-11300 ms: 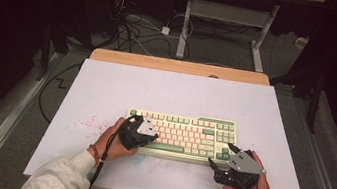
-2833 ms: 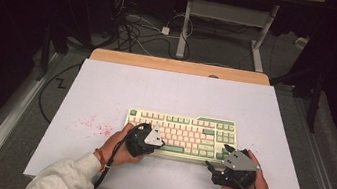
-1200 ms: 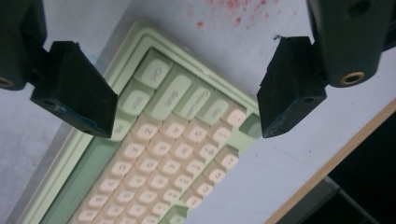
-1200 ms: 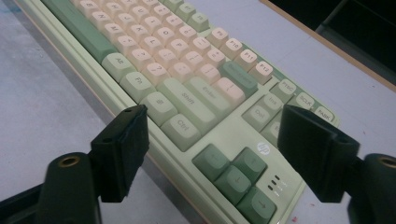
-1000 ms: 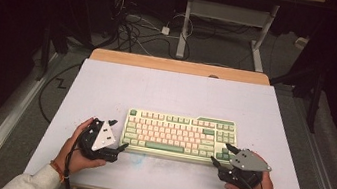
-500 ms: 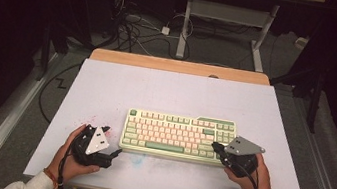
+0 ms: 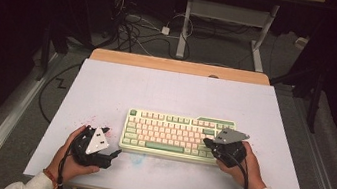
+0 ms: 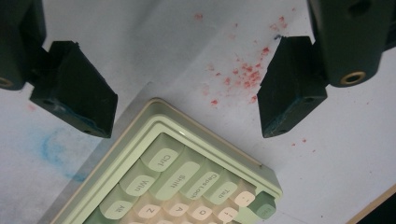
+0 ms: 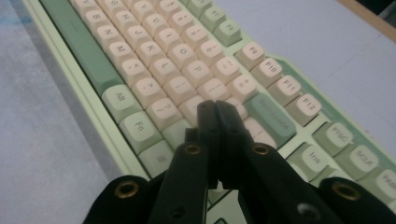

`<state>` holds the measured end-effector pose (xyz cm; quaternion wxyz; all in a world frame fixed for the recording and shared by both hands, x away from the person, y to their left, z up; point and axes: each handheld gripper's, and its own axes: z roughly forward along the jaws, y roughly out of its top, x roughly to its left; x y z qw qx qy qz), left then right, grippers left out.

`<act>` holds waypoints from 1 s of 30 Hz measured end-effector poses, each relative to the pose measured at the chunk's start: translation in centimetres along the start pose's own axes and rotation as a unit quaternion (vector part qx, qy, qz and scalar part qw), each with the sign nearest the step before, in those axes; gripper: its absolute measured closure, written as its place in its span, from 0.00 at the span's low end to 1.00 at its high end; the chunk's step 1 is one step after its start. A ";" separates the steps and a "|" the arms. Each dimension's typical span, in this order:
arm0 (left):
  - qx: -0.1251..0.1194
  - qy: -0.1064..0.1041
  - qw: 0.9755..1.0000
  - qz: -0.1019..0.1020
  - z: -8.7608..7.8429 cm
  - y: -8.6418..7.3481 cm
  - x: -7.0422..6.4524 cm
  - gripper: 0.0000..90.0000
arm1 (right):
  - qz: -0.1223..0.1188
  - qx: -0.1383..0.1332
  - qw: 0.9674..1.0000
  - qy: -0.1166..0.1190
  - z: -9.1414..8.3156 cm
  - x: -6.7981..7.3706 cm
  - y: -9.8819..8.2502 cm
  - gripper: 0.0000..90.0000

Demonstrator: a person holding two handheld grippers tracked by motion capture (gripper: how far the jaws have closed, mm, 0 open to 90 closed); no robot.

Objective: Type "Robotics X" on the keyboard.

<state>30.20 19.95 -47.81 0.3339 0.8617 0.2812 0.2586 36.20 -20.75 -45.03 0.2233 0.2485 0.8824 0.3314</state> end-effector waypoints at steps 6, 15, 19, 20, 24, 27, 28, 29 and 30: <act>-0.005 -0.008 1.000 -0.005 -0.2 0.0 0.1 0.26 | 0.002 0.006 1.000 0.001 0.3 -0.1 -0.5 1.00; 0.000 -0.042 0.999 -0.021 -0.5 0.2 0.6 0.71 | 0.010 -0.006 1.000 -0.003 0.3 0.2 -1.3 1.00; 0.004 -0.049 0.999 -0.025 -0.7 0.5 1.2 0.92 | 0.011 -0.009 1.000 -0.004 0.3 0.2 -1.4 1.00; 0.005 -0.052 0.998 -0.026 -0.7 0.6 1.3 0.95 | 0.013 -0.010 1.000 -0.004 0.3 0.2 -1.4 1.00; 0.007 -0.050 0.999 -0.006 -0.7 1.0 1.3 0.97 | 0.013 -0.012 1.000 -0.007 0.3 0.3 -1.4 1.00; 0.004 -0.056 0.998 -0.008 -0.6 1.4 1.3 0.98 | 0.012 -0.012 1.000 -0.008 0.3 0.3 -1.5 1.00; 0.004 -0.056 0.998 -0.008 -0.6 1.6 1.3 0.98 | 0.013 -0.012 1.000 -0.009 0.3 0.3 -1.5 1.00; 0.004 -0.058 0.998 -0.007 -0.6 1.7 1.3 0.98 | 0.013 -0.012 1.000 -0.009 0.3 0.4 -1.5 1.00; 0.004 -0.060 0.998 -0.007 -0.5 1.9 1.3 0.98 | 0.013 -0.013 1.000 -0.009 0.3 0.4 -1.5 1.00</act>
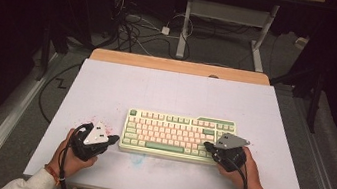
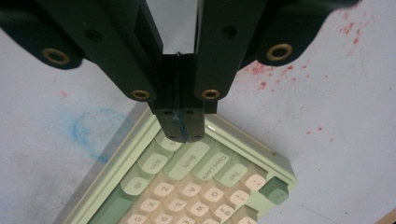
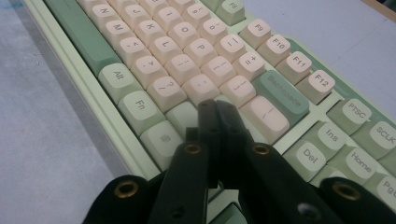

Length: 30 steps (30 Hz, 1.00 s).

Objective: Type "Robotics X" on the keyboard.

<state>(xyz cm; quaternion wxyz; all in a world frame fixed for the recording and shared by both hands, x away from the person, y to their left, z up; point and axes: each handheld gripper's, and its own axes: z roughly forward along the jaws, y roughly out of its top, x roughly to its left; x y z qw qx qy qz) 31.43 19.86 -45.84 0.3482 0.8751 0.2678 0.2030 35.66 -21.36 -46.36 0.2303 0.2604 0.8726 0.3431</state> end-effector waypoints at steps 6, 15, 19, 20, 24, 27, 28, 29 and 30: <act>0.003 -0.011 1.000 -0.003 0.7 1.1 0.4 0.98 | -0.004 -0.001 1.000 -0.002 0.0 0.0 0.0 1.00; 0.012 -0.018 1.000 0.006 1.5 2.5 0.1 0.98 | -0.007 -0.002 1.000 -0.003 0.0 0.1 -0.1 1.00; 0.014 -0.027 1.000 0.006 1.7 3.1 0.2 0.98 | -0.003 -0.005 1.000 -0.002 0.0 0.0 -0.1 1.00; 0.016 -0.027 0.999 0.008 1.8 3.3 0.3 0.98 | -0.002 -0.005 1.000 -0.001 0.0 0.0 -0.1 1.00; 0.018 -0.036 0.999 0.011 2.1 4.1 0.3 0.98 | -0.005 -0.005 1.000 -0.002 0.1 0.0 -0.1 1.00; 0.017 -0.033 0.999 0.014 2.4 4.6 0.2 0.98 | -0.006 -0.004 1.000 -0.003 0.1 0.1 -0.1 1.00; 0.018 -0.030 0.999 0.017 2.5 4.8 0.2 0.98 | -0.007 -0.004 1.000 -0.003 0.1 0.1 -0.1 1.00; 0.018 -0.029 0.999 0.017 2.6 5.0 0.2 0.98 | -0.007 -0.005 1.000 -0.003 0.1 0.0 -0.1 1.00; 0.017 -0.031 0.999 0.016 2.7 5.1 0.2 0.98 | -0.005 -0.005 1.000 -0.003 0.1 0.1 -0.1 1.00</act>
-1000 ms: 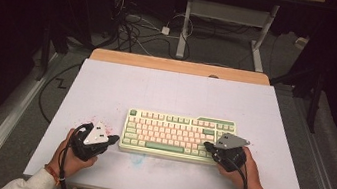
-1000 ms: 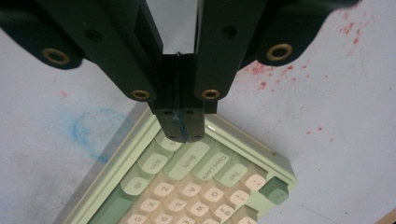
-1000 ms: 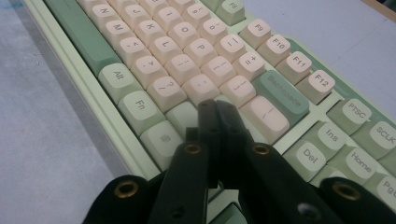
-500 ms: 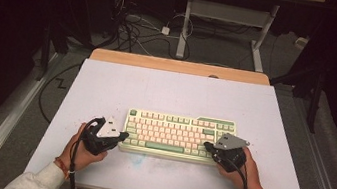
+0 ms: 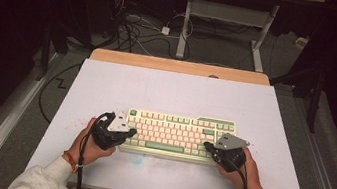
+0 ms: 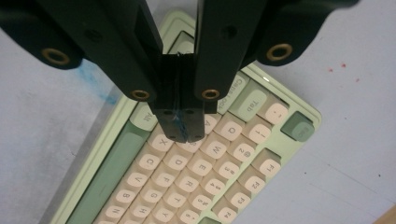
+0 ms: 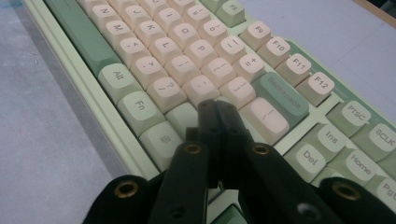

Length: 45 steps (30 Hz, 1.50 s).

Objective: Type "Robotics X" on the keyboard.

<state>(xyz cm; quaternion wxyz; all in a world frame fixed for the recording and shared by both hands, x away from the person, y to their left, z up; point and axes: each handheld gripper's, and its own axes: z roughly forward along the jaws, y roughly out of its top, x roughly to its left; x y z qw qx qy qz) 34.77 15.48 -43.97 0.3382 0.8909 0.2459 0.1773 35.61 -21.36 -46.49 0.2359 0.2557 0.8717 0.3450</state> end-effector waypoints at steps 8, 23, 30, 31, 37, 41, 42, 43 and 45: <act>0.011 -0.013 1.000 0.008 1.1 1.0 -0.1 0.98 | -0.003 0.000 1.000 -0.001 0.0 0.0 0.0 1.00; 0.033 -0.033 0.999 0.024 3.1 2.3 -0.2 0.97 | -0.003 0.000 1.000 -0.001 0.0 0.0 0.0 1.00; 0.038 -0.038 0.998 0.027 3.6 2.6 -0.3 0.97 | -0.003 0.000 1.000 -0.001 0.0 0.0 0.0 1.00; 0.039 -0.039 0.998 0.028 3.7 2.6 -0.4 0.97 | -0.003 -0.001 1.000 -0.001 0.0 0.0 0.0 1.00; 0.040 -0.042 0.998 0.030 3.9 2.8 -0.6 0.97 | -0.003 0.000 1.000 -0.002 0.0 0.1 0.0 1.00; 0.045 -0.043 0.997 0.034 4.1 2.8 -0.7 0.97 | -0.003 -0.001 1.000 -0.002 0.0 0.1 0.0 1.00; 0.045 -0.043 0.997 0.035 4.1 2.9 -0.7 0.97 | -0.003 0.000 1.000 -0.002 0.0 0.1 0.0 1.00; 0.045 -0.043 0.997 0.035 4.1 2.9 -0.7 0.97 | -0.004 0.000 1.000 -0.002 0.0 0.1 0.0 1.00; 0.045 -0.042 0.998 0.034 4.2 2.8 -0.7 0.97 | -0.004 0.000 1.000 -0.003 0.0 0.1 0.0 1.00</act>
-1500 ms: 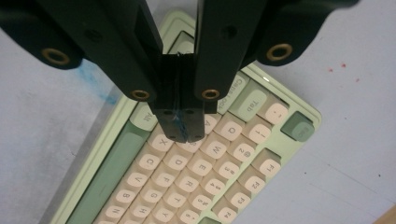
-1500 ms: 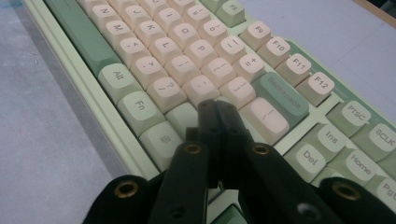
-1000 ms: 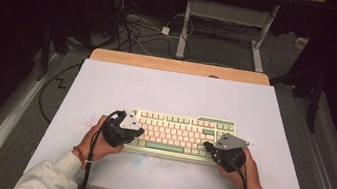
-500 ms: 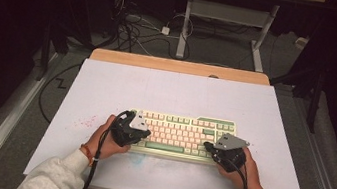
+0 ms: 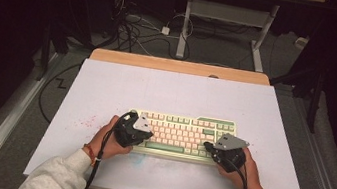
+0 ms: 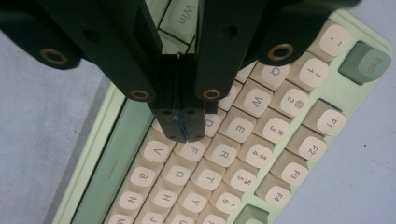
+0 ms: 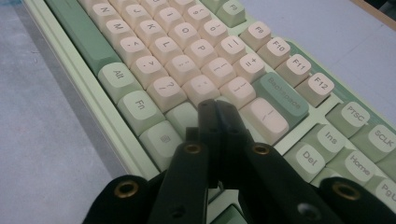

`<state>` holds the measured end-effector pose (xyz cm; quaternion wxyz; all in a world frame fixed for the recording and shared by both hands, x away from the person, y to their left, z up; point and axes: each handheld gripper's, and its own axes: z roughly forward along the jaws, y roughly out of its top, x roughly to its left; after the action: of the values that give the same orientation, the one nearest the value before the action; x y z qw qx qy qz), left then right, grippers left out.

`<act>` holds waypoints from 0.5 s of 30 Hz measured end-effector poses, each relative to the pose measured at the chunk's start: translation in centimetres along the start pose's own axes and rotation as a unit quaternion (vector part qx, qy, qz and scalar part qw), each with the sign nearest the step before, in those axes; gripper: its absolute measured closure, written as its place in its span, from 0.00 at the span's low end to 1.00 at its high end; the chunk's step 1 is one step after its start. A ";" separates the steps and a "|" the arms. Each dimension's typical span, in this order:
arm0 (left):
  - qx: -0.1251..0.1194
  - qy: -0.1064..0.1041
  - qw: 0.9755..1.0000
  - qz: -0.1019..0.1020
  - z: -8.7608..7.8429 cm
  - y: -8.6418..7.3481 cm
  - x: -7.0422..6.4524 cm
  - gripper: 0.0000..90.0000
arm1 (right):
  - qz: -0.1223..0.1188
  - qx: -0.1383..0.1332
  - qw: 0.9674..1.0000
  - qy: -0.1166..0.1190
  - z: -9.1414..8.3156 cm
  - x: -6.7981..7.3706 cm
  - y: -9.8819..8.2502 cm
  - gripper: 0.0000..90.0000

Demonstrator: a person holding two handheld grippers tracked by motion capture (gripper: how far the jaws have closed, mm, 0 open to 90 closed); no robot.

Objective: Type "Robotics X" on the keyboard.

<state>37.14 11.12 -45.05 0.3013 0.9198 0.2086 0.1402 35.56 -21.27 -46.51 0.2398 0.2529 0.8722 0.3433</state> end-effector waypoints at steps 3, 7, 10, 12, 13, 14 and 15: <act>-0.001 0.001 1.000 -0.001 0.0 0.0 0.0 0.97 | 0.000 0.000 1.000 0.000 0.0 0.0 0.0 1.00; 0.002 0.000 1.000 0.000 0.0 0.0 0.0 0.96 | 0.000 0.000 1.000 0.000 0.0 0.0 0.0 1.00; 0.009 0.002 1.000 0.005 0.5 -0.1 -0.2 0.97 | -0.001 0.000 1.000 0.000 0.0 0.0 0.0 1.00; 0.012 0.004 1.000 0.008 0.5 0.0 -0.2 0.97 | -0.001 0.000 1.000 0.000 0.0 0.0 0.0 1.00; 0.012 0.005 1.000 0.009 0.4 0.0 -0.3 0.97 | -0.001 0.000 1.000 0.000 0.0 0.0 0.0 1.00; 0.012 0.005 1.000 0.009 0.4 0.0 -0.2 0.97 | -0.001 0.000 1.000 0.000 0.0 0.0 0.0 1.00; 0.012 0.006 1.000 0.009 0.4 0.0 -0.2 0.97 | -0.001 0.000 1.000 0.000 0.0 0.0 0.0 1.00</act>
<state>37.08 10.84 -45.40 0.2878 0.9242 0.2037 0.1464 35.57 -21.27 -46.51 0.2397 0.2519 0.8726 0.3431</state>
